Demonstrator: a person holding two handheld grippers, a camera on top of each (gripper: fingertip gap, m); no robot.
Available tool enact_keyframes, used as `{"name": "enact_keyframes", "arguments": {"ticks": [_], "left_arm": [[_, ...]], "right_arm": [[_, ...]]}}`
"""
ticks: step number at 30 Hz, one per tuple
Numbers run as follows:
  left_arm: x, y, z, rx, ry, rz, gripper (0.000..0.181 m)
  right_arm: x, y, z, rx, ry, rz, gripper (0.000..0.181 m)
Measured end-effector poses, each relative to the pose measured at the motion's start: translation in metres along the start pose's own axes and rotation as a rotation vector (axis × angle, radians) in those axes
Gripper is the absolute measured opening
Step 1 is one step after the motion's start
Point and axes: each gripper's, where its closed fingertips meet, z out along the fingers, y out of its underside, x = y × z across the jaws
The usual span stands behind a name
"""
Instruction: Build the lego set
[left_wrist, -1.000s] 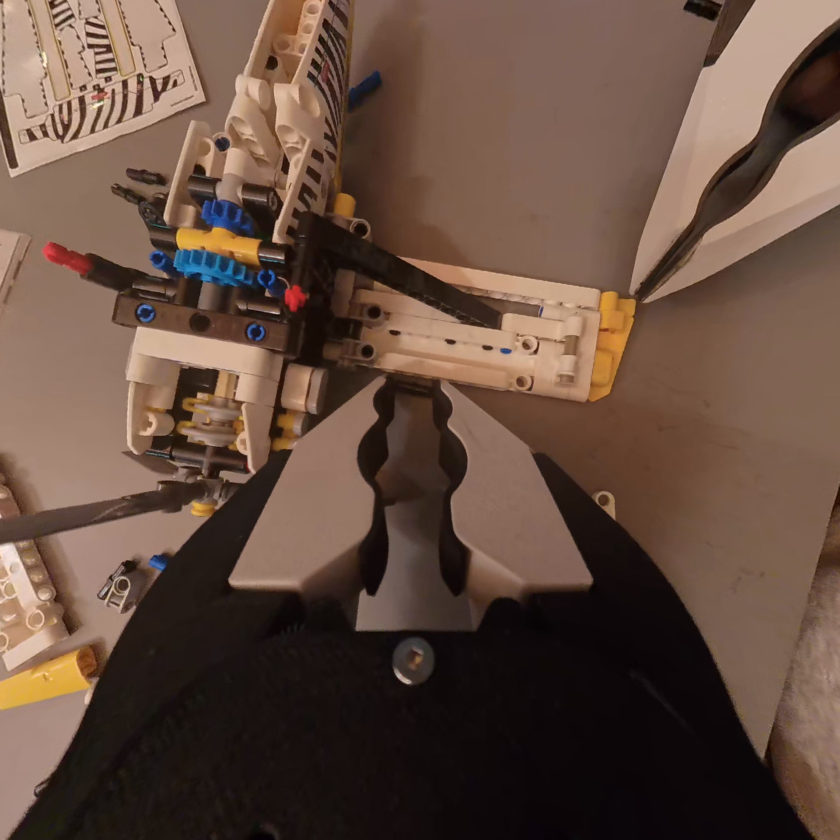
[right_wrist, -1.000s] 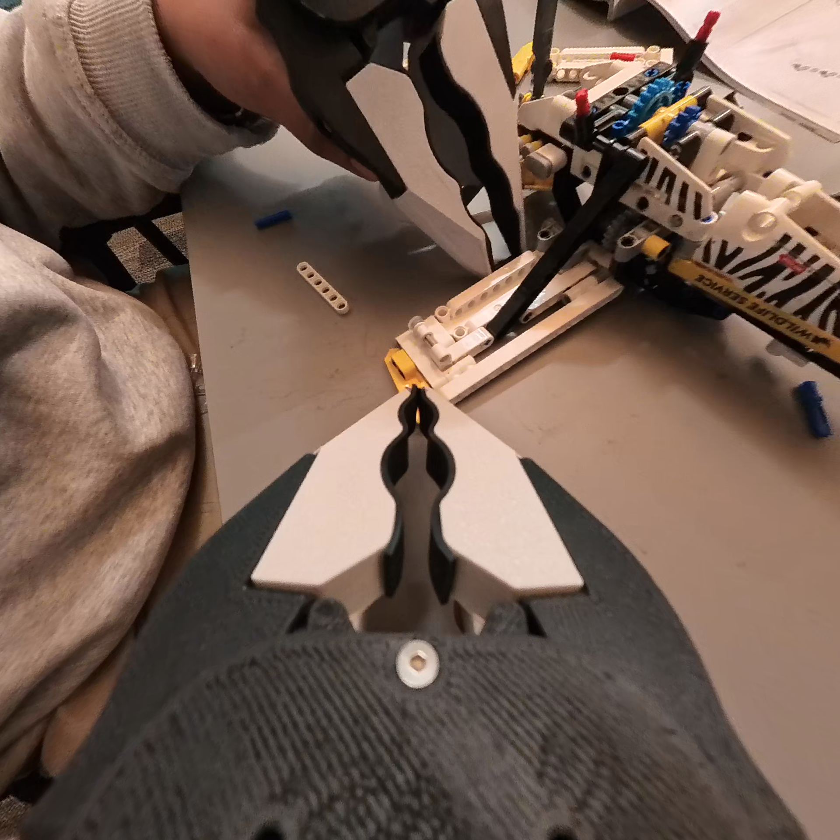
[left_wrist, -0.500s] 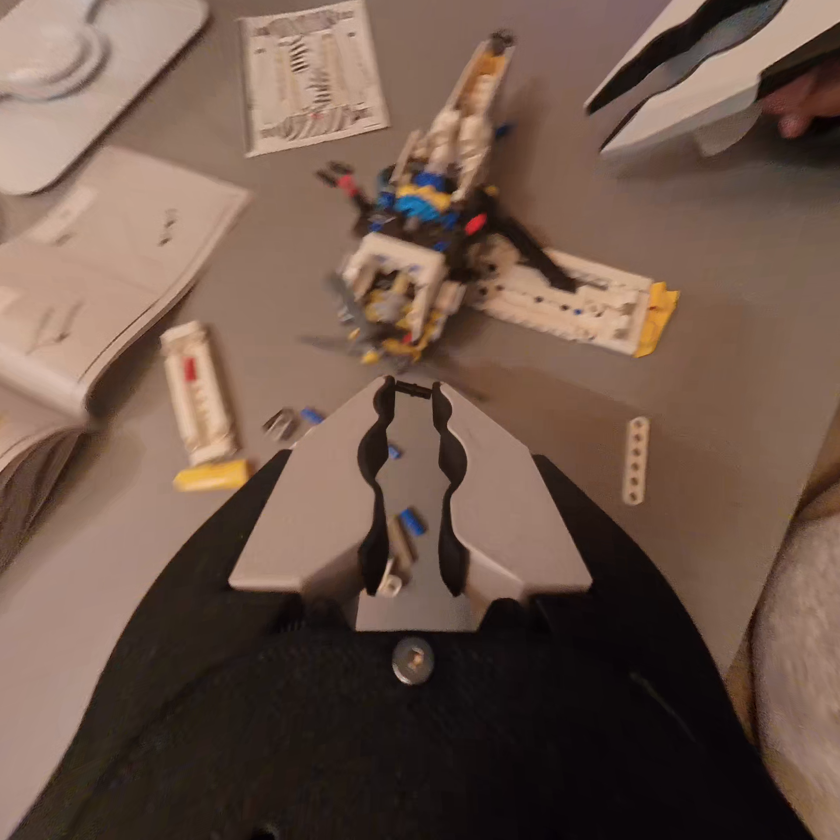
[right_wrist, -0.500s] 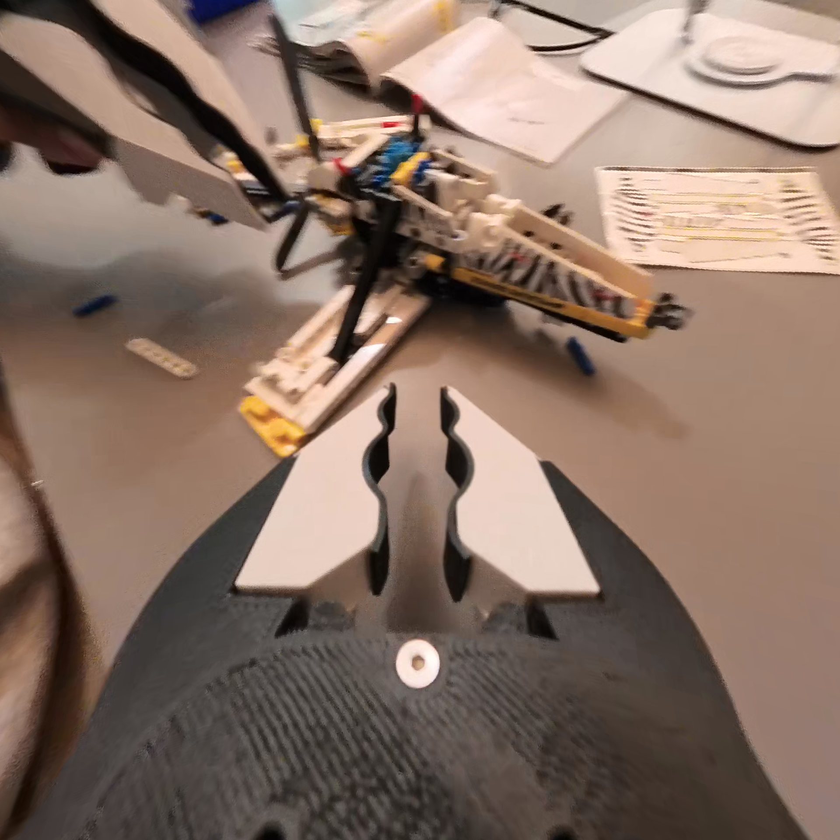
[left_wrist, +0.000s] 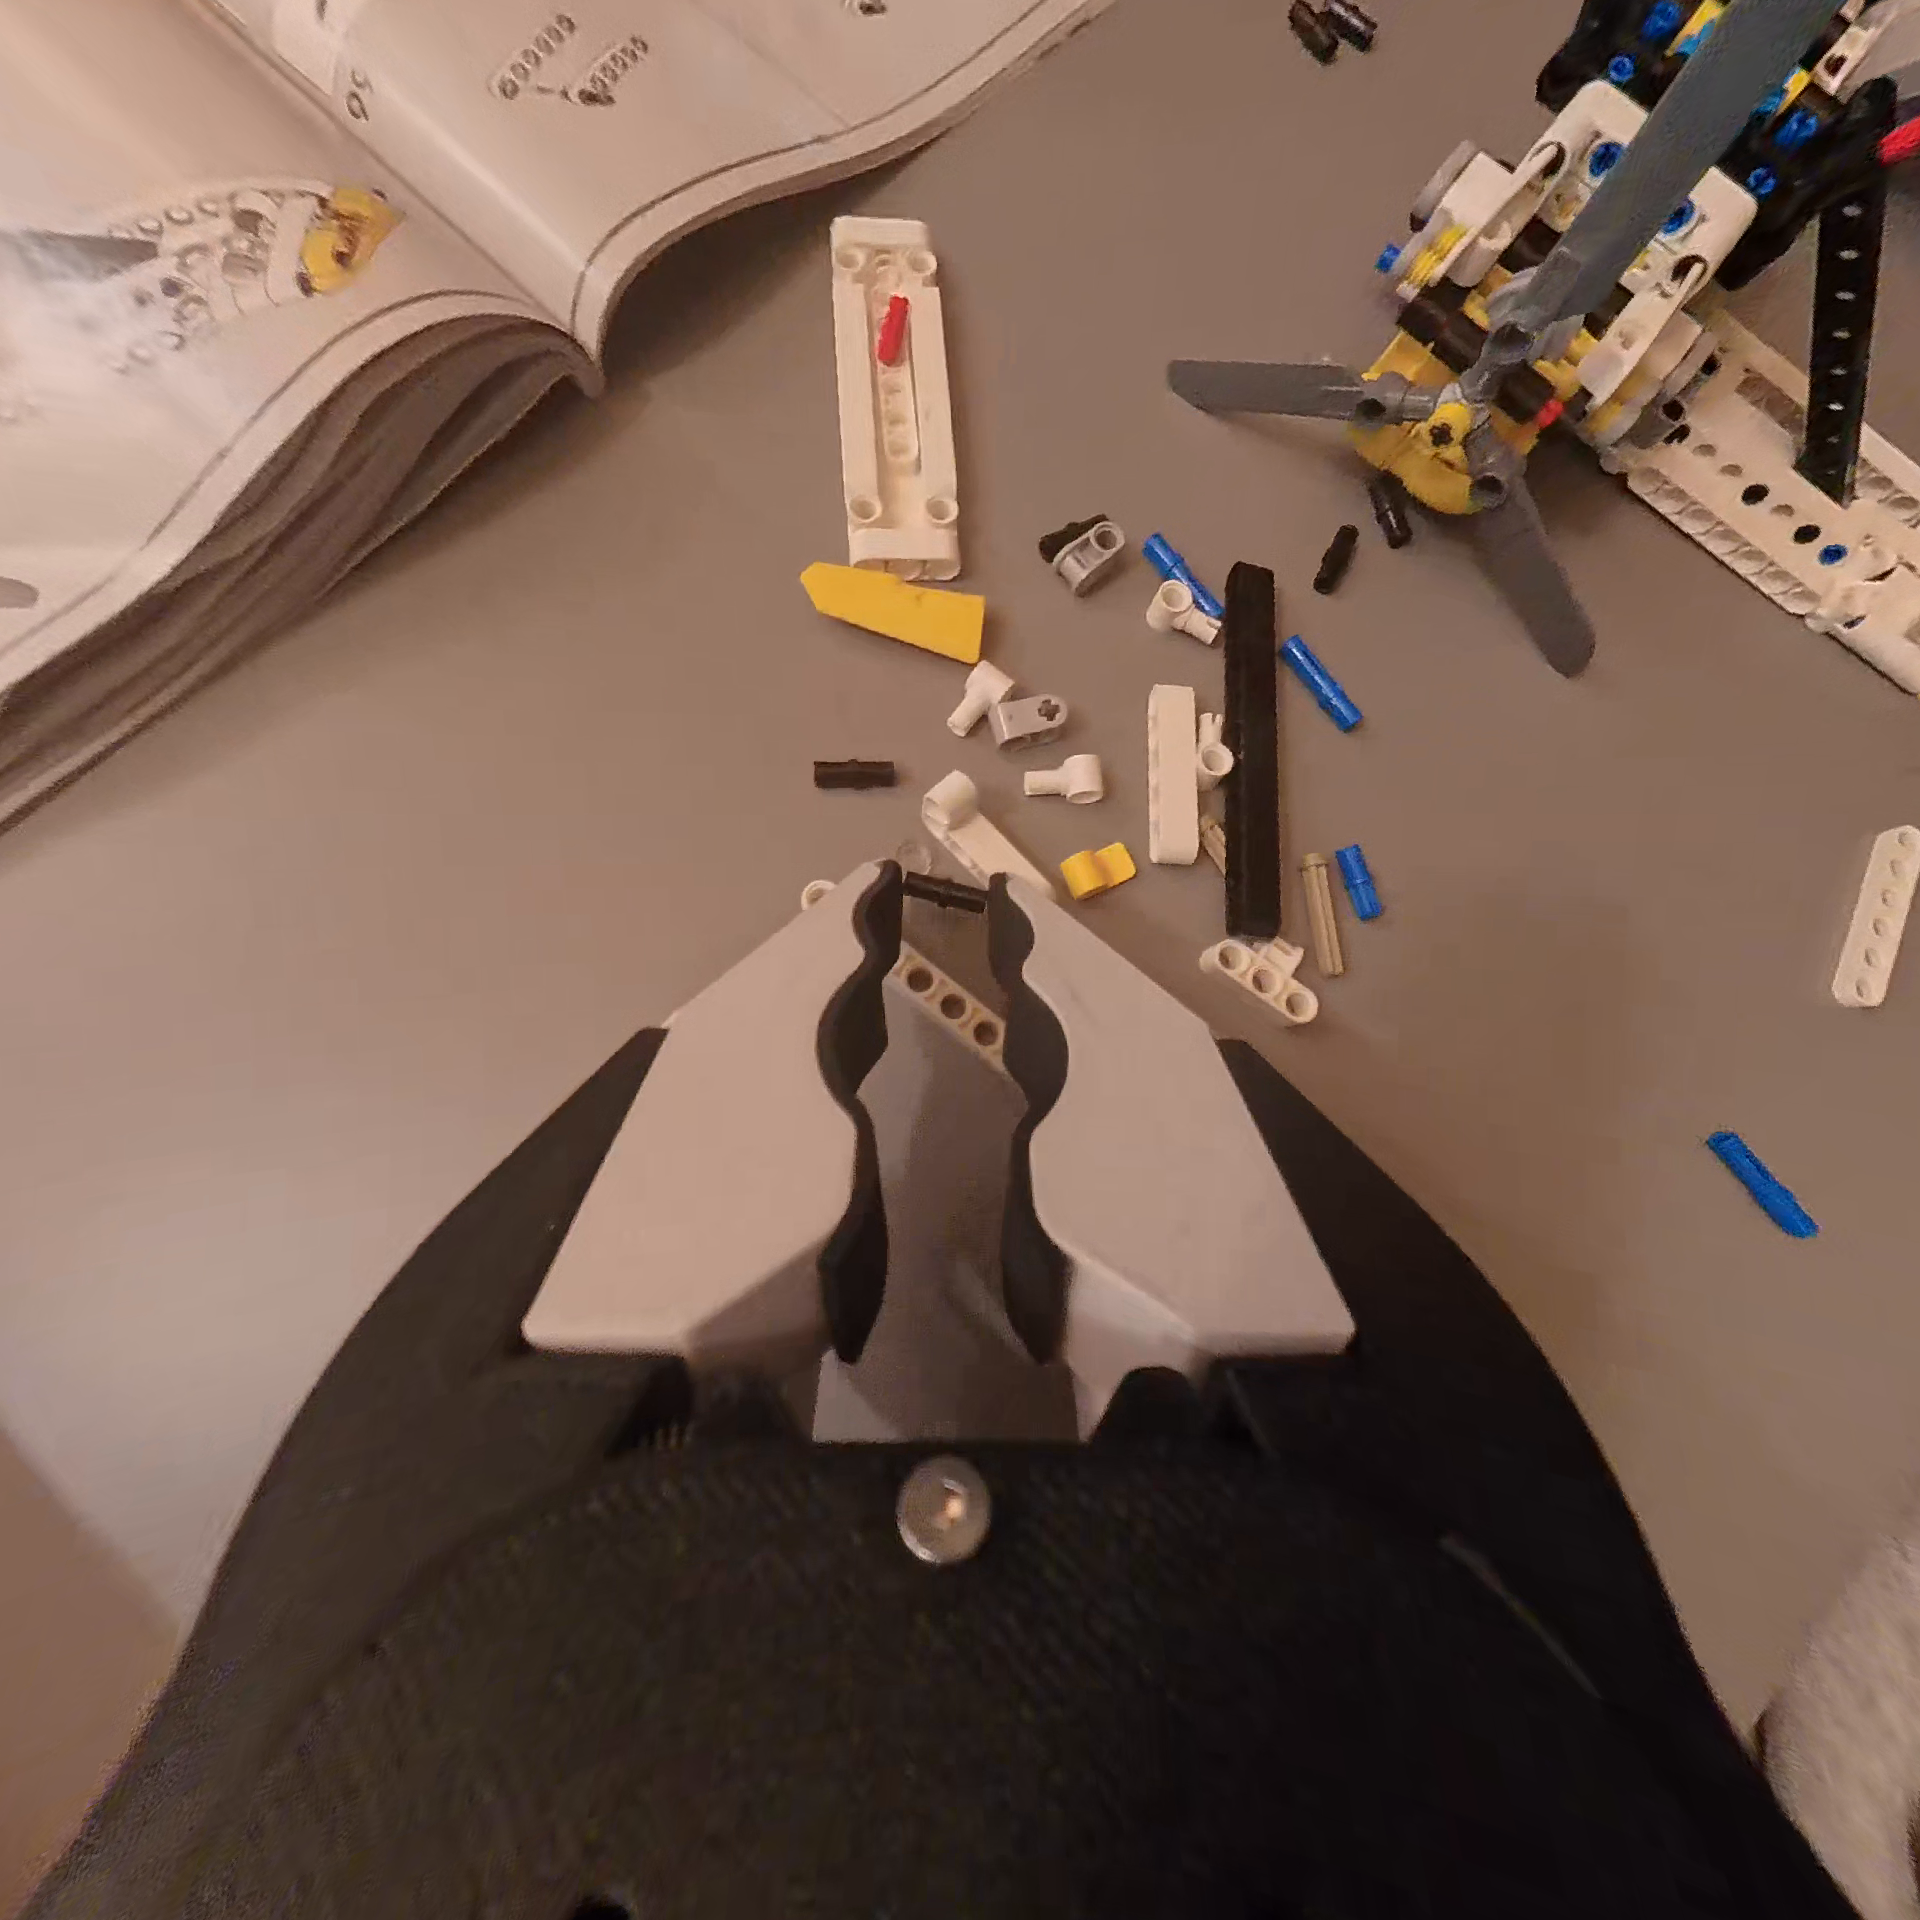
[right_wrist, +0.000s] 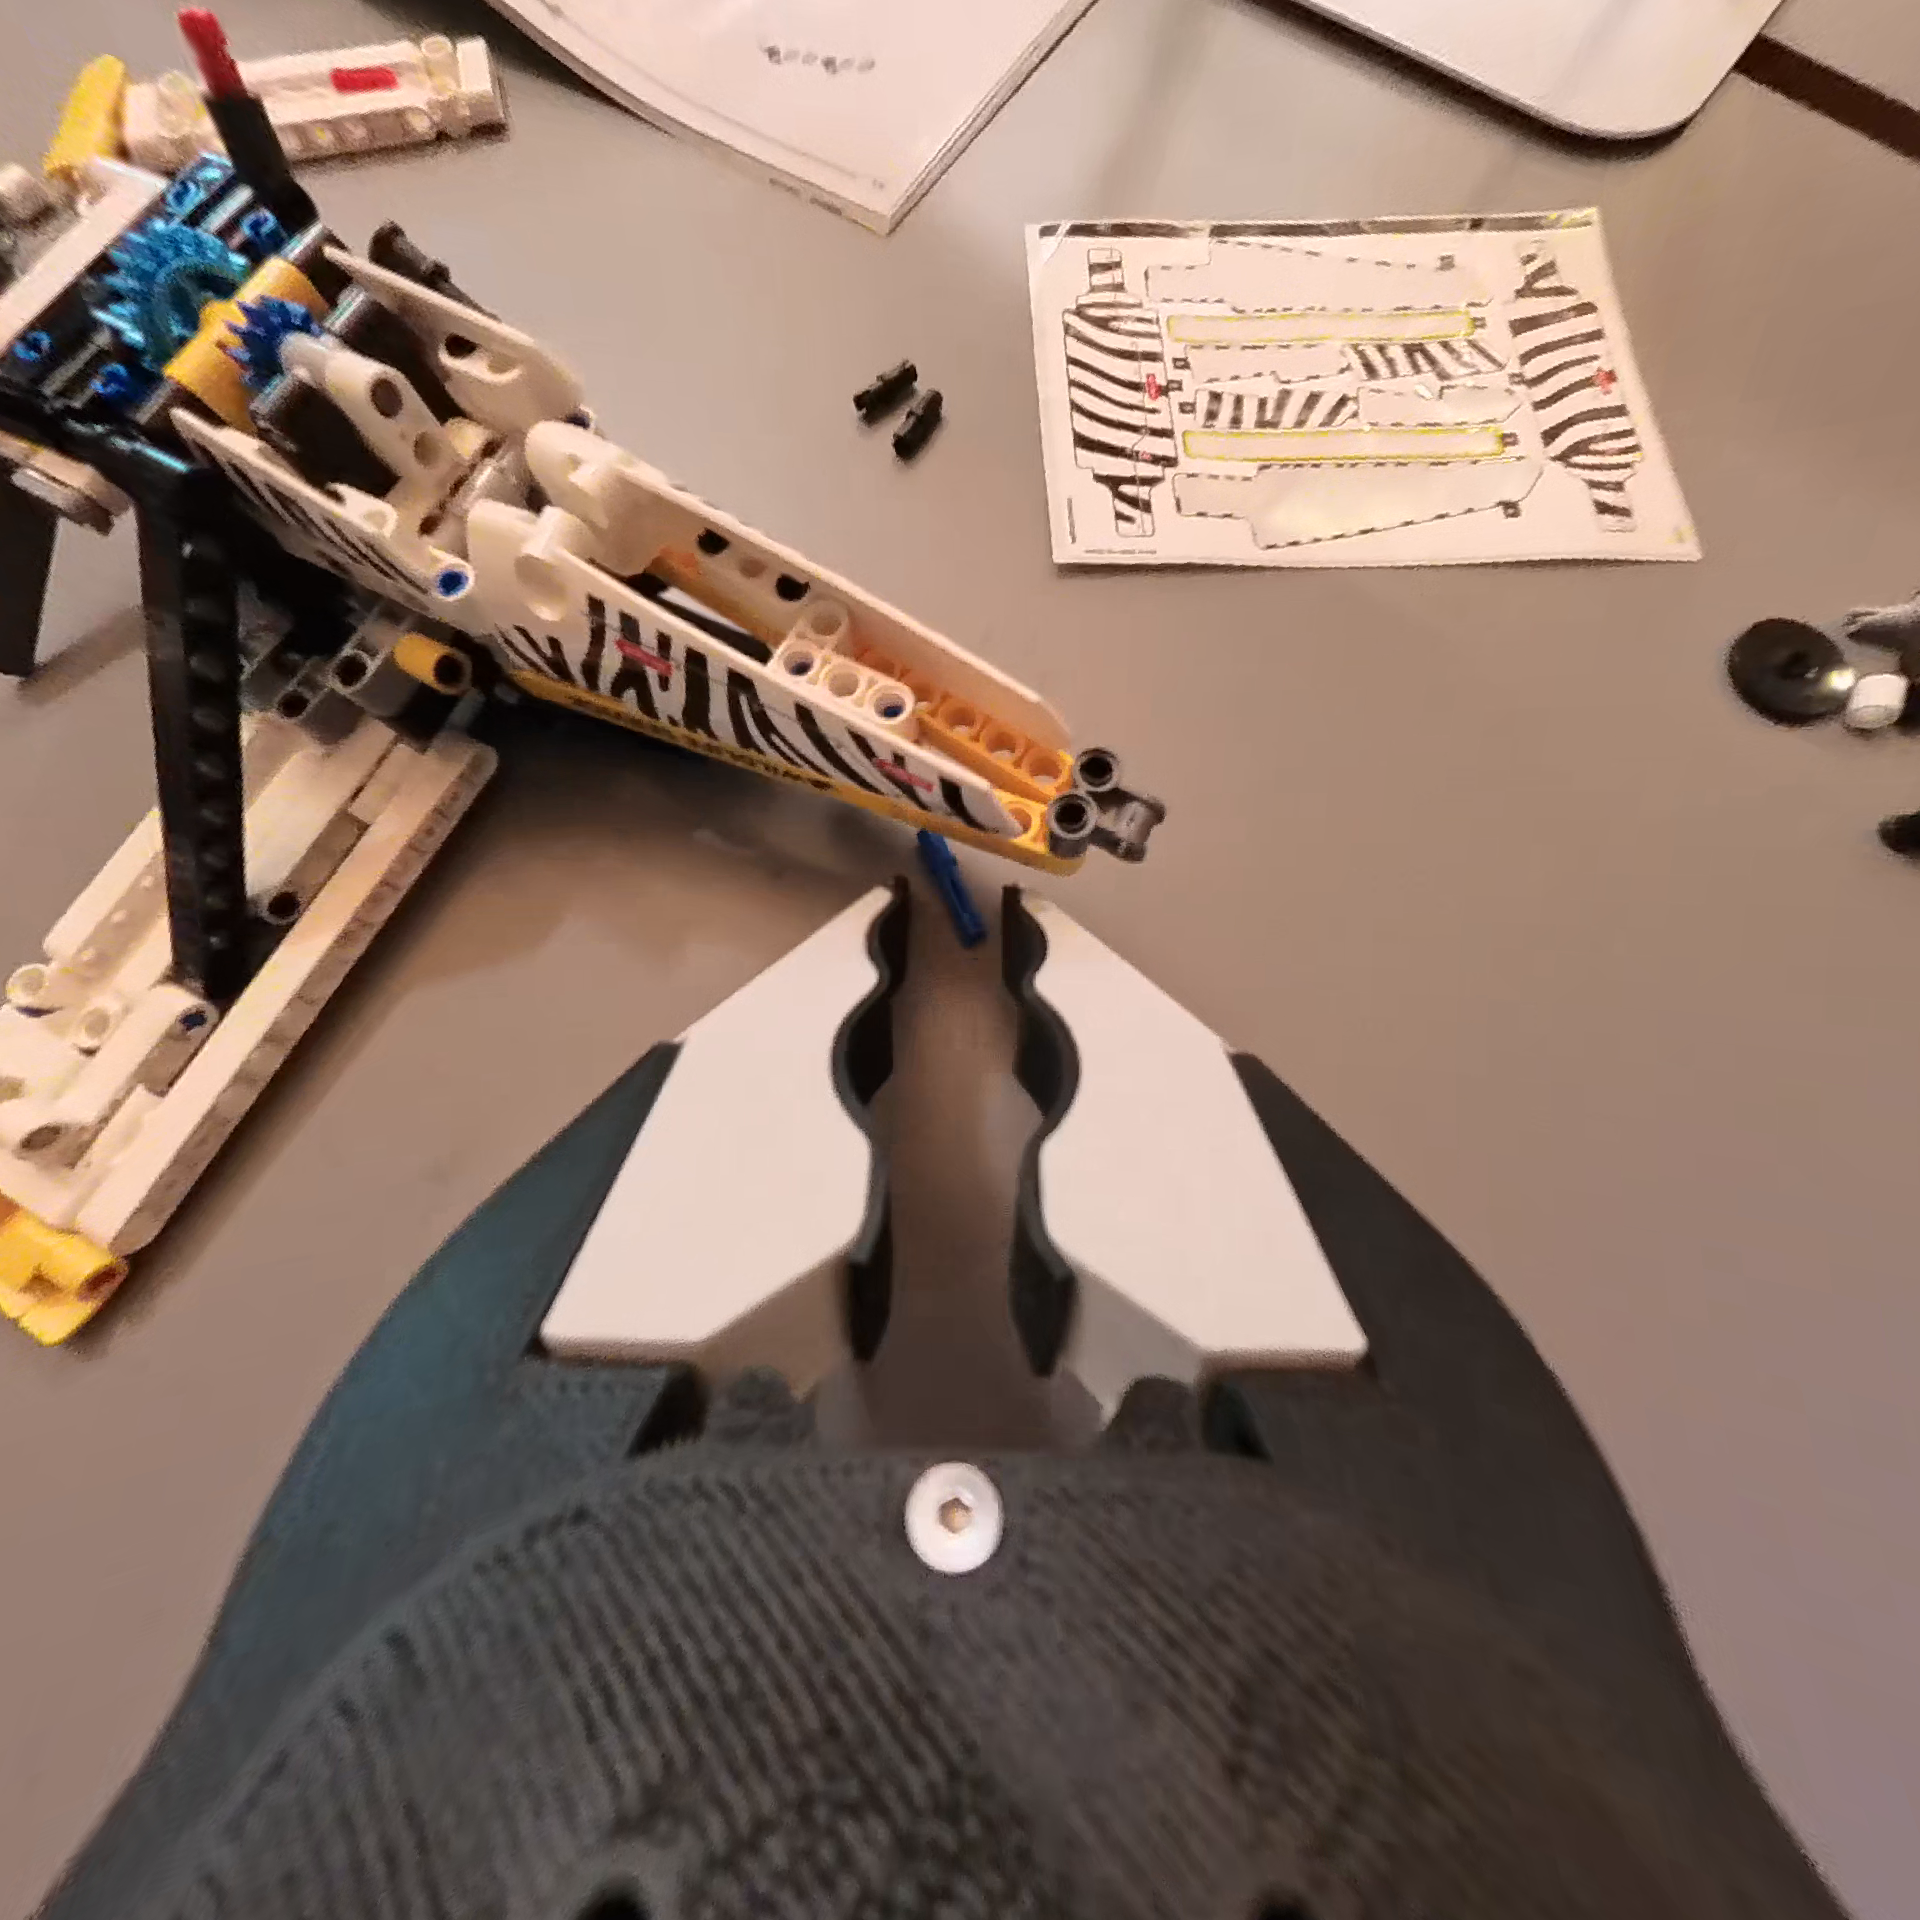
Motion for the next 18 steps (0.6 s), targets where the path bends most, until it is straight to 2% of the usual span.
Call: {"name": "enact_keyframes", "arguments": {"ticks": [2, 7, 9, 12, 15, 18], "left_arm": [[0.003, -0.001, 0.004, -0.006, 0.016, 0.0, 0.014], [0.007, -0.001, 0.008, 0.01, 0.054, -0.007, 0.023], [0.005, -0.005, 0.004, 0.062, 0.064, -0.017, 0.029], [0.003, -0.013, -0.003, 0.147, 0.091, -0.063, 0.032], [0.003, -0.025, -0.016, 0.259, 0.172, -0.117, 0.035], [-0.005, -0.033, -0.026, 0.348, 0.241, -0.218, 0.037]], "right_arm": [[-0.001, 0.0, 0.0, -0.002, -0.017, 0.017, 0.003], [0.005, 0.008, -0.012, -0.003, 0.042, 0.058, 0.003], [0.004, 0.004, -0.025, 0.041, 0.057, 0.086, 0.003], [-0.005, -0.022, -0.052, 0.165, 0.041, 0.101, 0.002], [-0.023, -0.066, -0.074, 0.283, -0.009, 0.061, 0.002], [-0.055, -0.116, -0.077, 0.336, -0.128, -0.026, 0.002]]}}
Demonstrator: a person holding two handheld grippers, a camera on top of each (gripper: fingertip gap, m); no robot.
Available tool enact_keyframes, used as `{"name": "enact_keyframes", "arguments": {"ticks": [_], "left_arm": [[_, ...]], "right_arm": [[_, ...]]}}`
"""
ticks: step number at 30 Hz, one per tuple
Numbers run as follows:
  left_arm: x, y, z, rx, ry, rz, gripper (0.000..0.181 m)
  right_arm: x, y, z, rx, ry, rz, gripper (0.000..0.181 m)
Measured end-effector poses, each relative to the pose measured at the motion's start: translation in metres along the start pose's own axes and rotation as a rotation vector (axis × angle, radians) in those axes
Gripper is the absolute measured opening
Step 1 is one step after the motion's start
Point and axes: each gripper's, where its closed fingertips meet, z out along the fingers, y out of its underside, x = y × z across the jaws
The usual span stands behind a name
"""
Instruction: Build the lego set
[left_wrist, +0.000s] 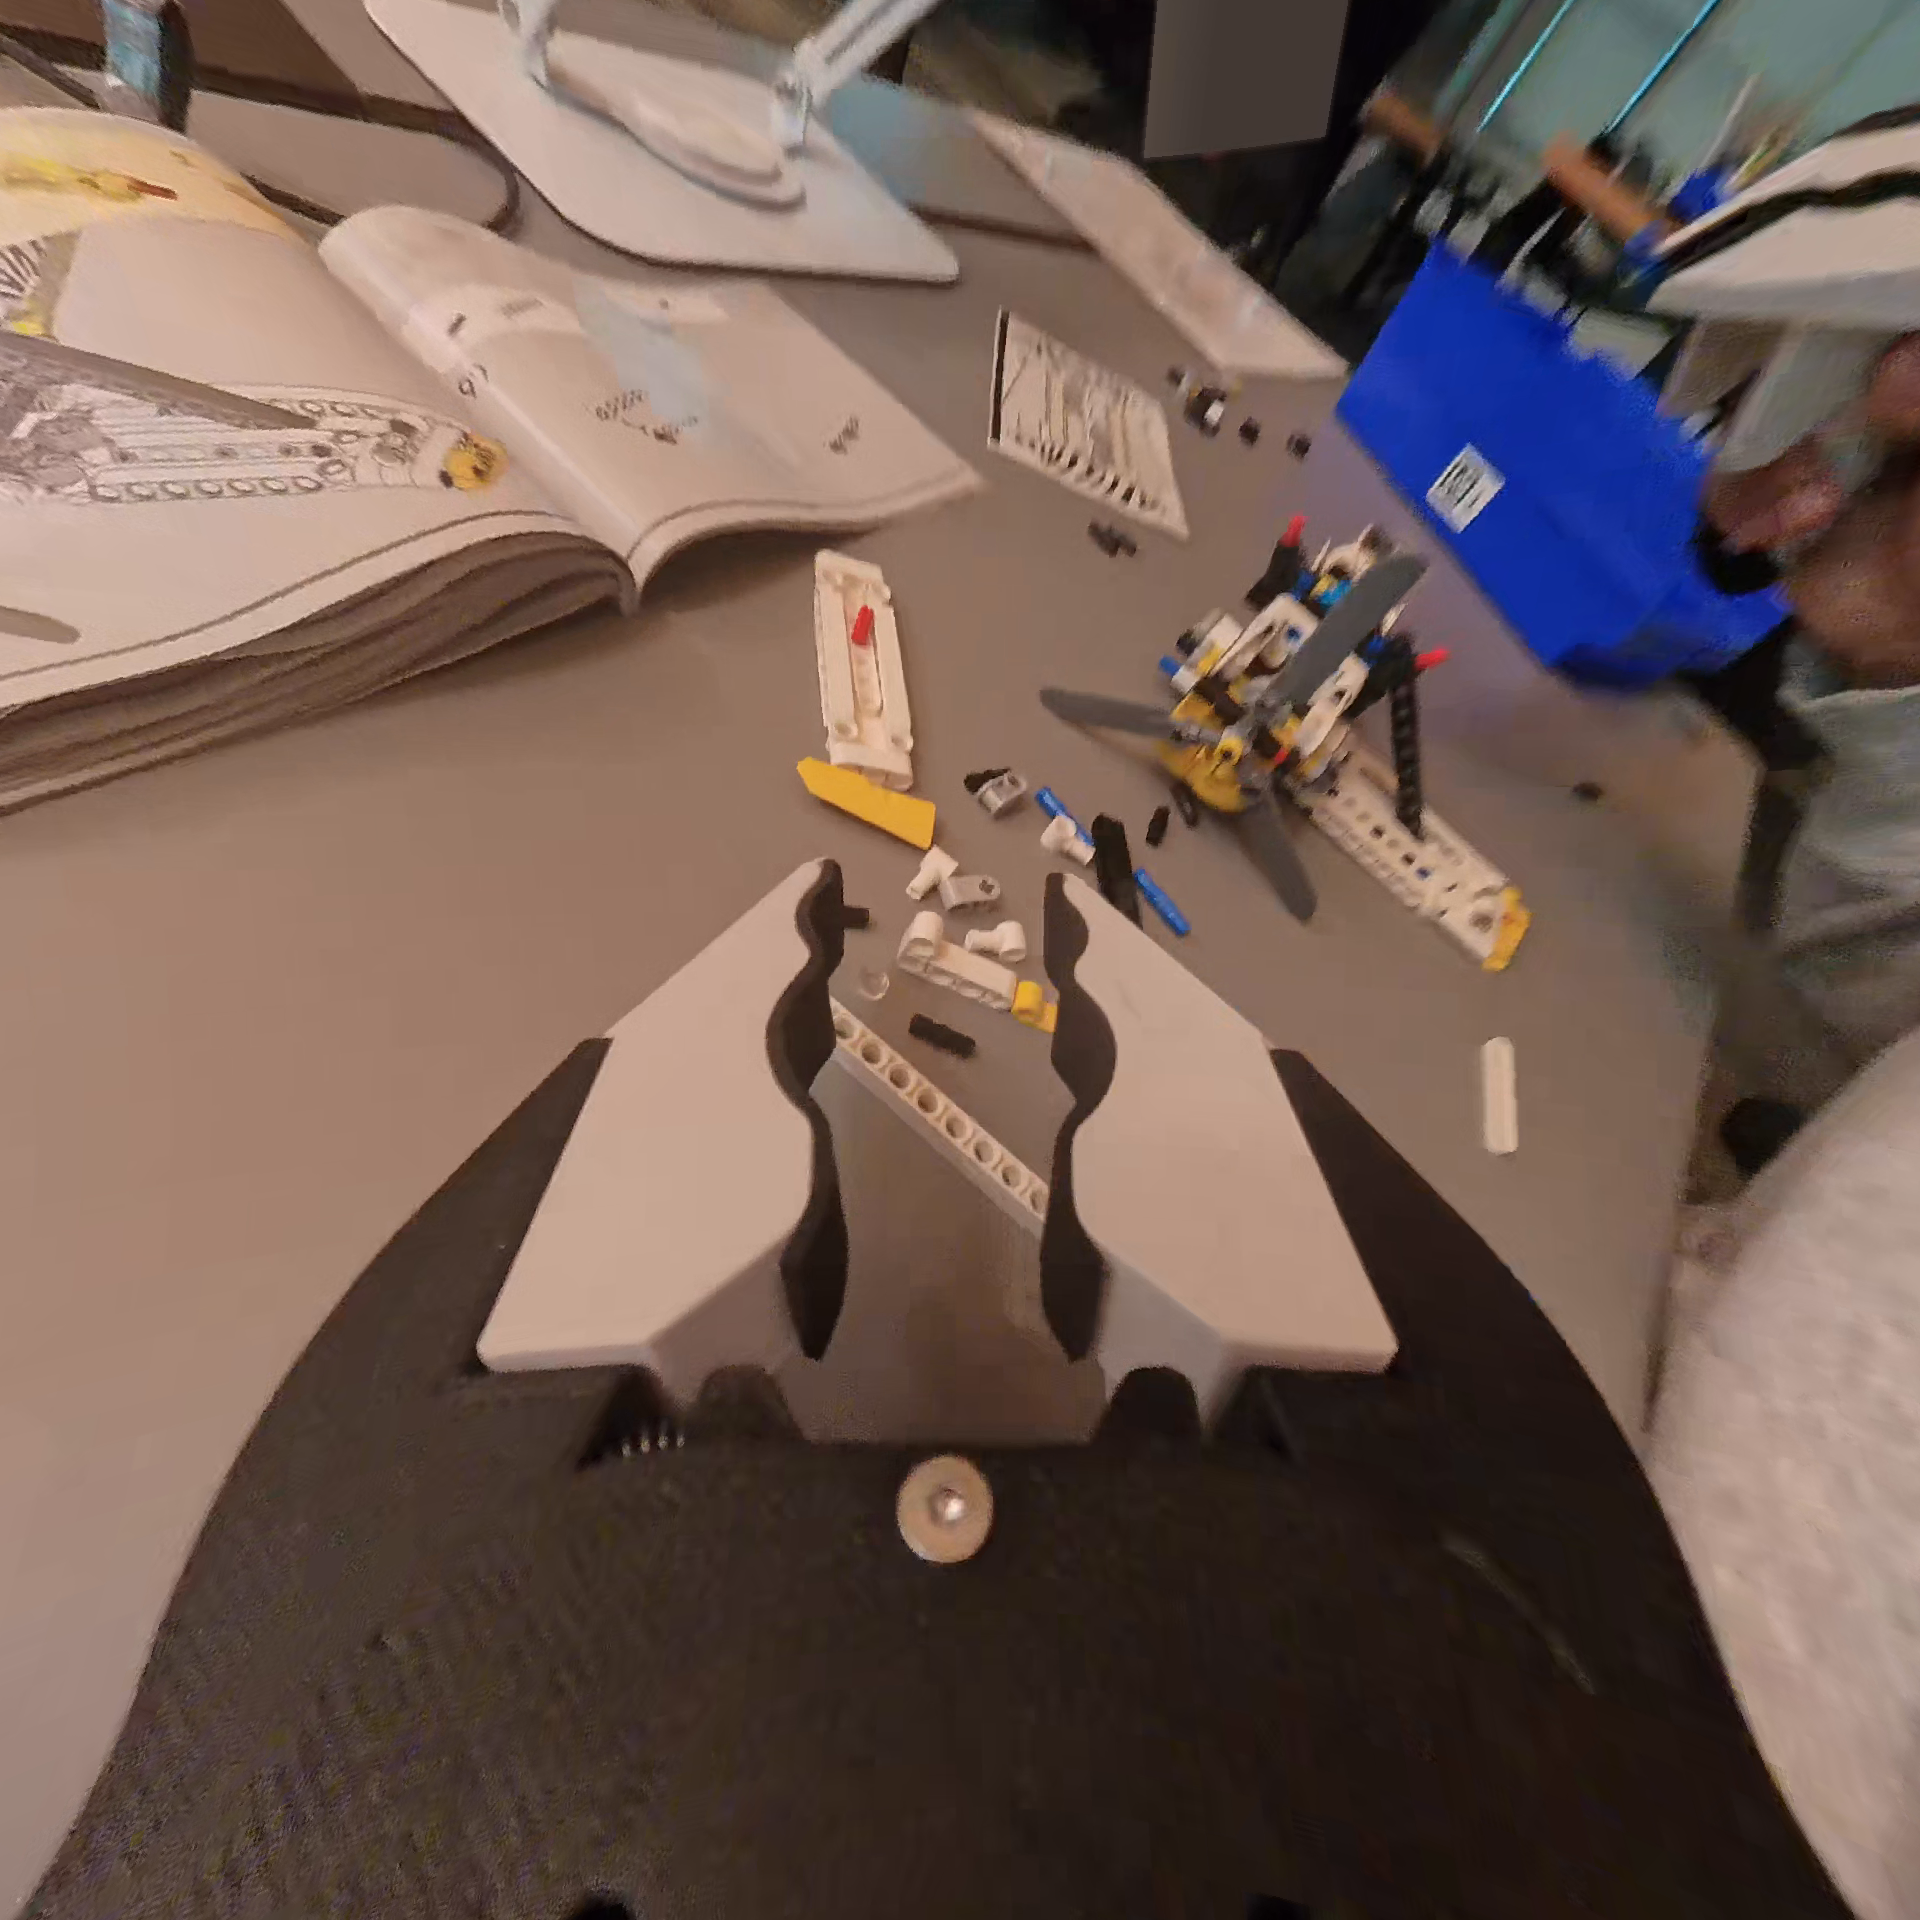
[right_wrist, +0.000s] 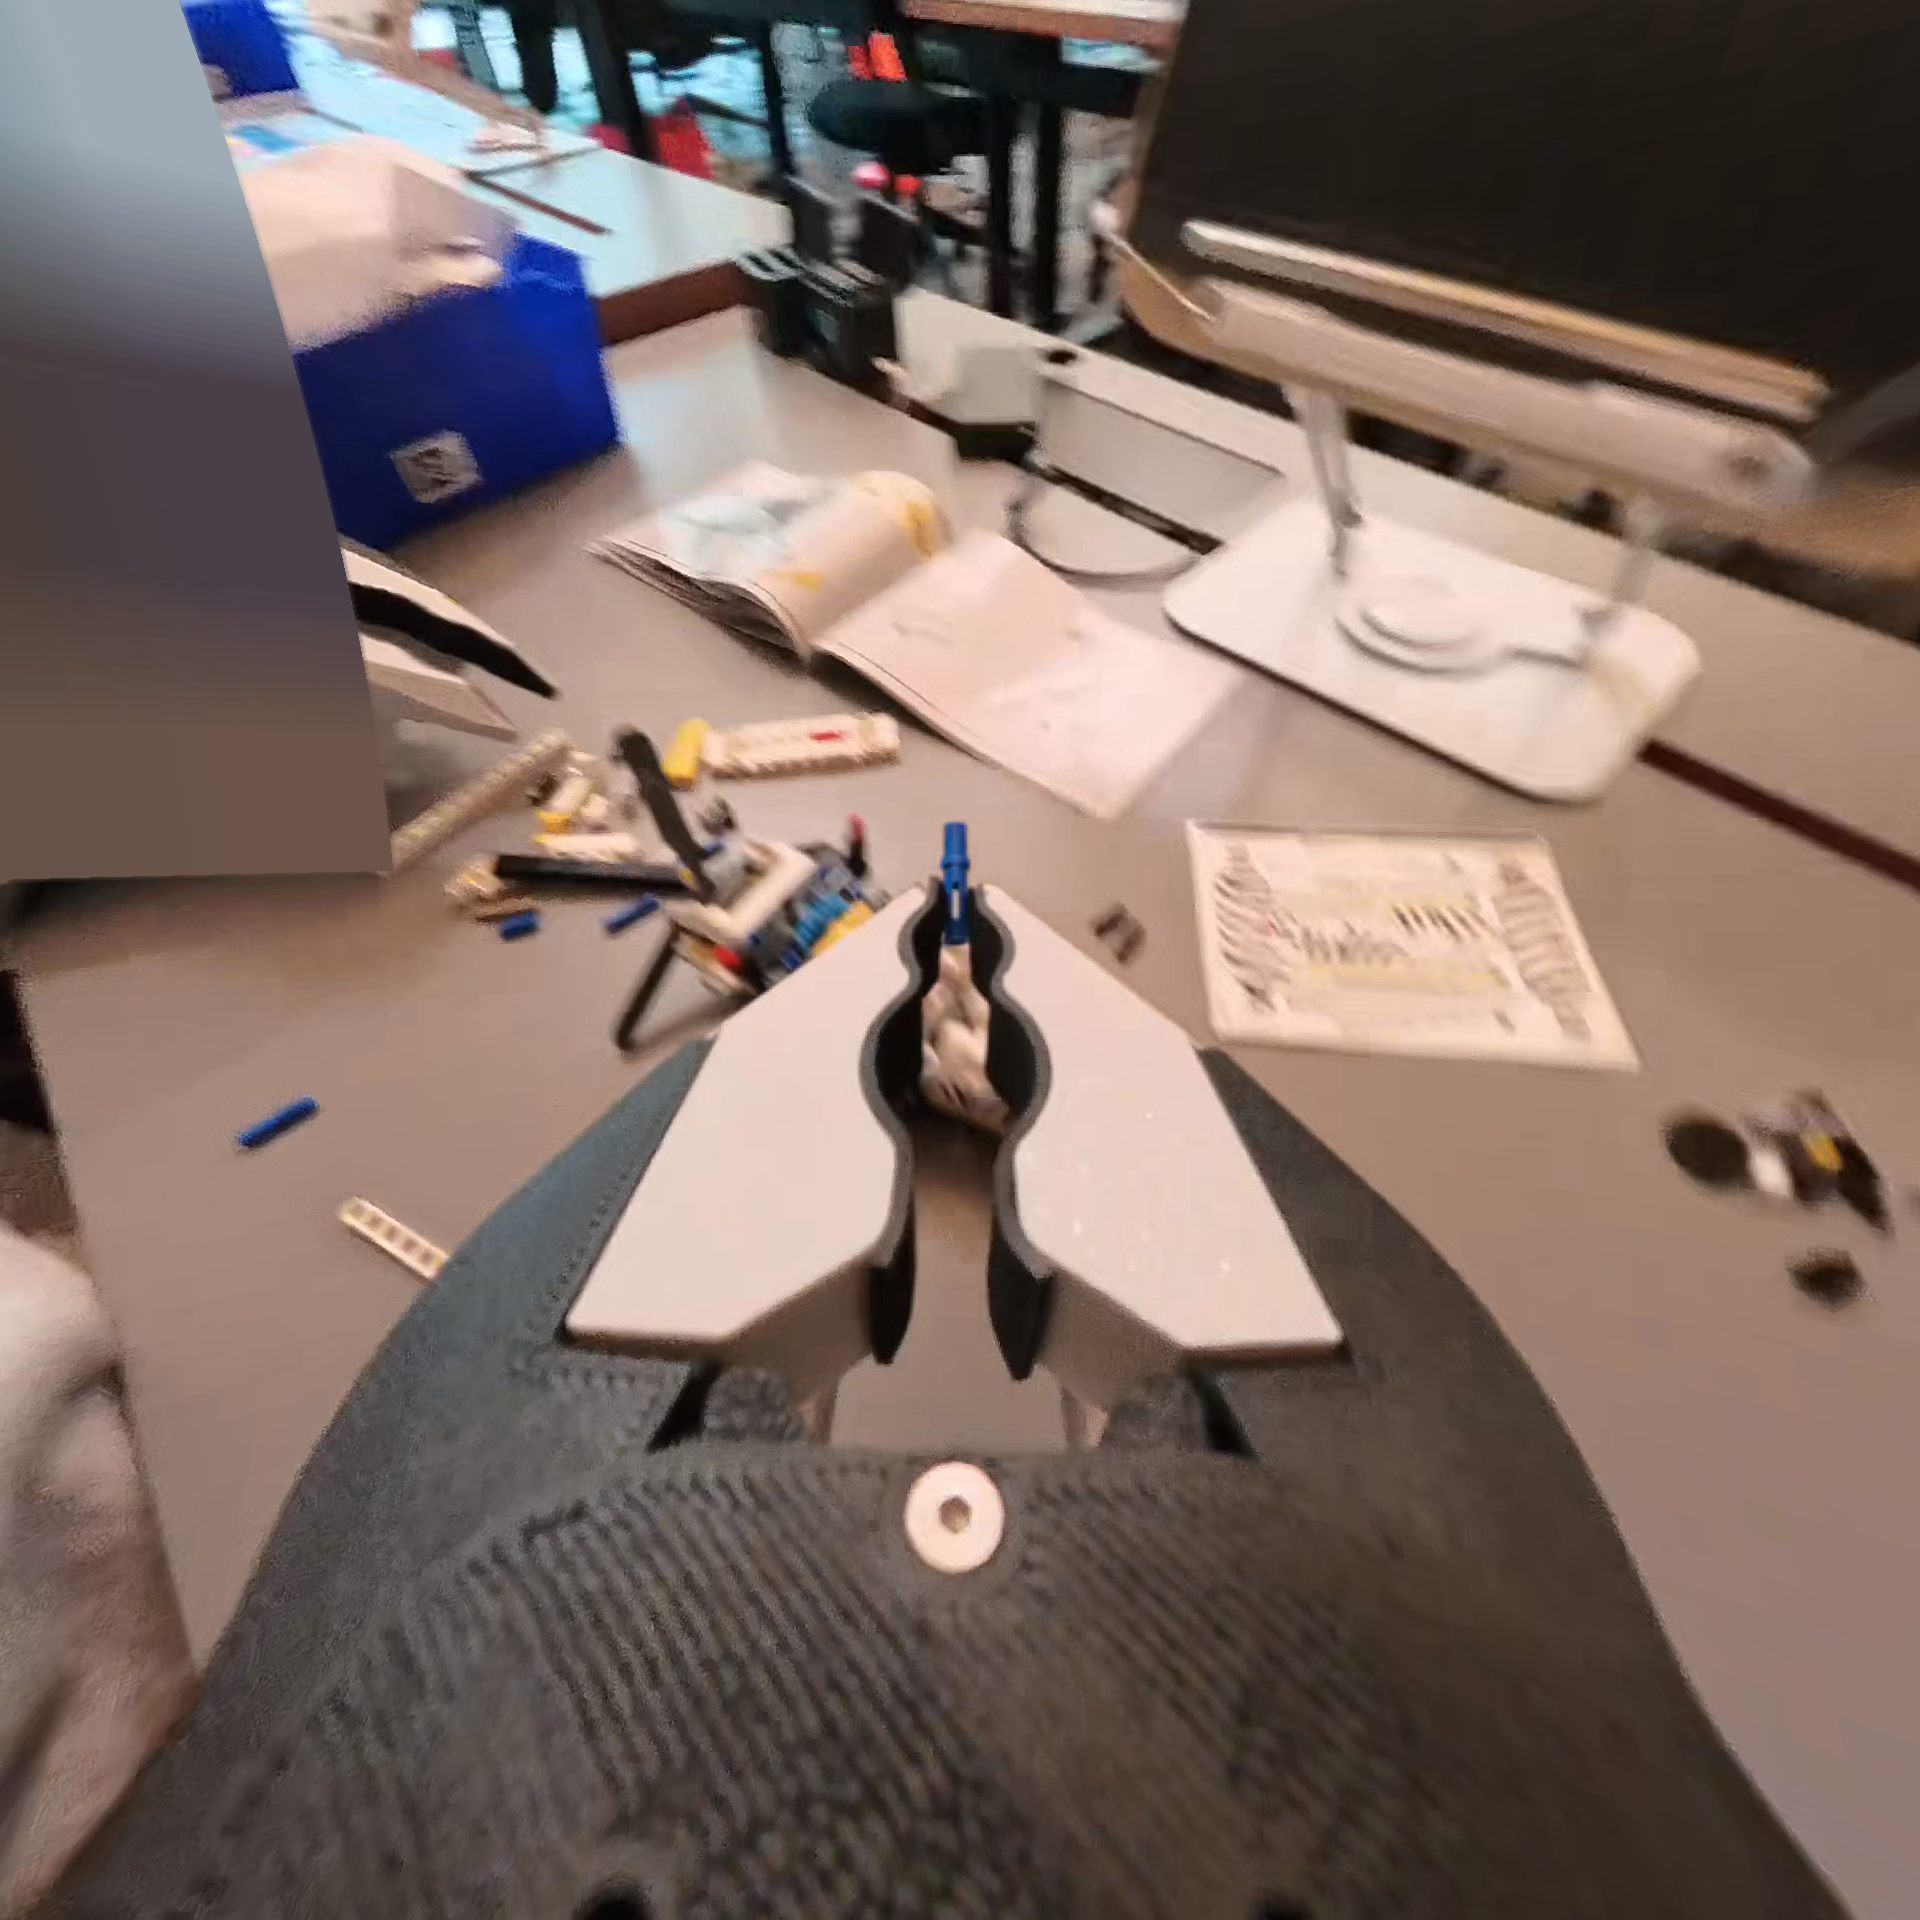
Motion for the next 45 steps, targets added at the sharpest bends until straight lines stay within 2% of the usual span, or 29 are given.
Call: {"name": "enact_keyframes", "arguments": {"ticks": [3, 6, 8, 11, 14, 18, 19, 22, 25, 29, 32, 35, 38, 41, 45], "left_arm": [[0.004, -0.015, -0.007, 0.103, 0.075, -0.008, 0.041], [0.002, -0.019, -0.011, 0.131, 0.056, 0.024, 0.042], [0.003, -0.02, -0.013, 0.146, 0.059, 0.027, 0.042], [0.002, -0.022, -0.016, 0.163, 0.062, 0.021, 0.042], [0.003, -0.023, -0.017, 0.171, 0.067, 0.022, 0.042], [0.004, -0.023, -0.017, 0.17, 0.068, 0.026, 0.042], [0.004, -0.023, -0.017, 0.17, 0.068, 0.027, 0.042], [0.004, -0.024, -0.018, 0.178, 0.066, 0.028, 0.042], [0.003, -0.024, -0.018, 0.176, 0.072, 0.014, 0.042], [0.003, -0.023, -0.016, 0.166, 0.072, 0.015, 0.042], [0.003, -0.022, -0.015, 0.158, 0.071, 0.014, 0.042], [0.001, -0.023, -0.015, 0.163, 0.068, 0.001, 0.042], [-0.004, -0.025, -0.017, 0.178, 0.062, -0.015, 0.042], [-0.008, -0.026, -0.017, 0.182, 0.054, -0.032, 0.042], [-0.01, -0.027, -0.017, 0.184, 0.058, -0.054, 0.042]], "right_arm": [[-0.038, -0.033, 0.042, -0.044, -0.171, -0.101, 0.002], [-0.062, -0.036, 0.093, -0.244, -0.294, -0.309, 0.003], [-0.062, -0.029, 0.127, -0.385, -0.344, -0.505, 0.003], [-0.081, -0.003, 0.169, -0.541, -0.564, -0.643, 0.003], [-0.111, 0.029, 0.187, -0.668, -0.816, -0.656, 0.003], [-0.131, 0.052, 0.195, -0.773, -0.93, -0.671, 0.002], [-0.134, 0.055, 0.196, -0.782, -0.934, -0.664, 0.003], [-0.128, 0.058, 0.195, -0.803, -0.889, -0.651, 0.019], [-0.098, 0.036, 0.19, -0.73, -0.76, -0.603, 0.016], [-0.021, 0.006, 0.169, -0.64, -0.489, -0.485, 0.011], [0.035, 0.013, 0.148, -0.651, -0.327, -0.417, 0.011], [0.055, 0.034, 0.135, -0.673, -0.319, -0.345, 0.011], [0.056, 0.058, 0.13, -0.692, -0.352, -0.398, 0.013], [0.057, 0.079, 0.129, -0.754, -0.376, -0.462, 0.024], [0.058, 0.093, 0.132, -0.815, -0.407, -0.479, 0.028]]}}
